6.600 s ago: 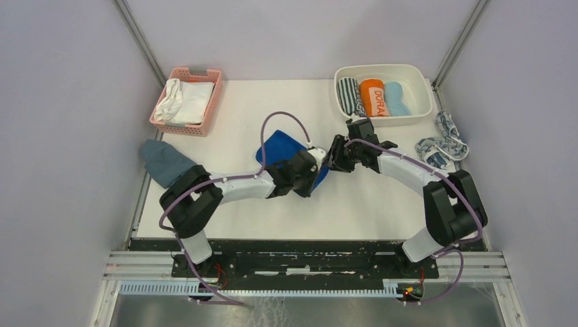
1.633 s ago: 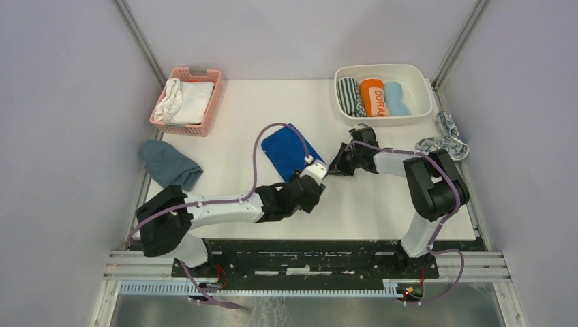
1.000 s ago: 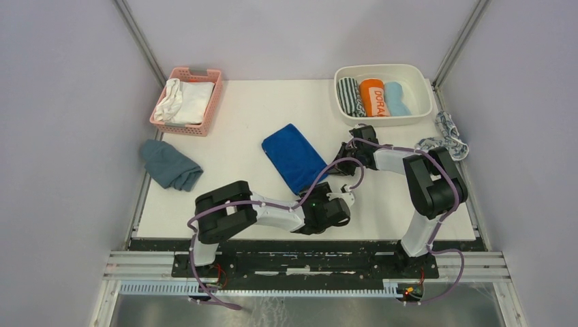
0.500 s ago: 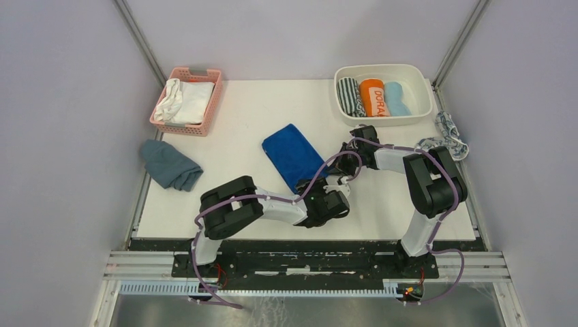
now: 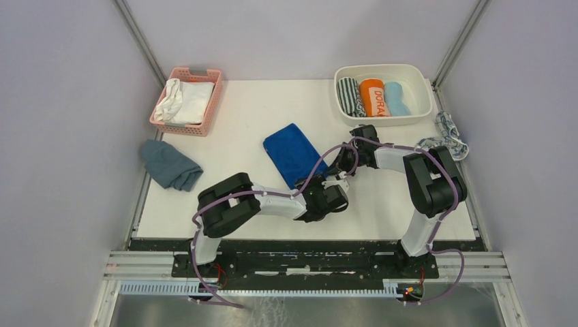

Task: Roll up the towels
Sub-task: Roll the towel at the center of the board.

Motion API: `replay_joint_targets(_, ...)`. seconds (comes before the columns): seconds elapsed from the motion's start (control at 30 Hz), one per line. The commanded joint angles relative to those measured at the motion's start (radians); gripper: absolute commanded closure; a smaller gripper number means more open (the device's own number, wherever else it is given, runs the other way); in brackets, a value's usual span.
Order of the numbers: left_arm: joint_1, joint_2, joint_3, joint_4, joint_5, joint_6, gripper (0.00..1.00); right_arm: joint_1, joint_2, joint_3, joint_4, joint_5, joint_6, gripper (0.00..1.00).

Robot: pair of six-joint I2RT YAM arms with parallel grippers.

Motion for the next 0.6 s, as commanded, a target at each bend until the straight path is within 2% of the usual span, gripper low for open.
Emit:
replay_joint_targets(0.0, 0.024, -0.063, -0.002, -0.111, 0.191, -0.11, 0.43, -0.008, 0.018, 0.027, -0.045, 0.008, -0.034, 0.96)
replay_joint_targets(0.13, 0.014, -0.148, -0.007, -0.117, 0.236, -0.108, 0.41, -0.012, 0.032, 0.032, -0.043, -0.002, -0.036, 0.96)
replay_joint_targets(0.23, -0.039, -0.169, 0.004, -0.12, 0.213, -0.094, 0.41, -0.014, 0.04, 0.033, -0.044, -0.007, -0.035, 0.96)
replay_joint_targets(0.4, -0.094, -0.142, 0.018, -0.151, 0.194, -0.123, 0.43, -0.018, 0.042, 0.036, -0.044, -0.007, -0.035, 0.96)
replay_joint_targets(0.57, -0.099, -0.105, 0.022, -0.163, 0.161, -0.128, 0.44, -0.019, 0.043, 0.033, -0.043, -0.007, -0.036, 0.96)
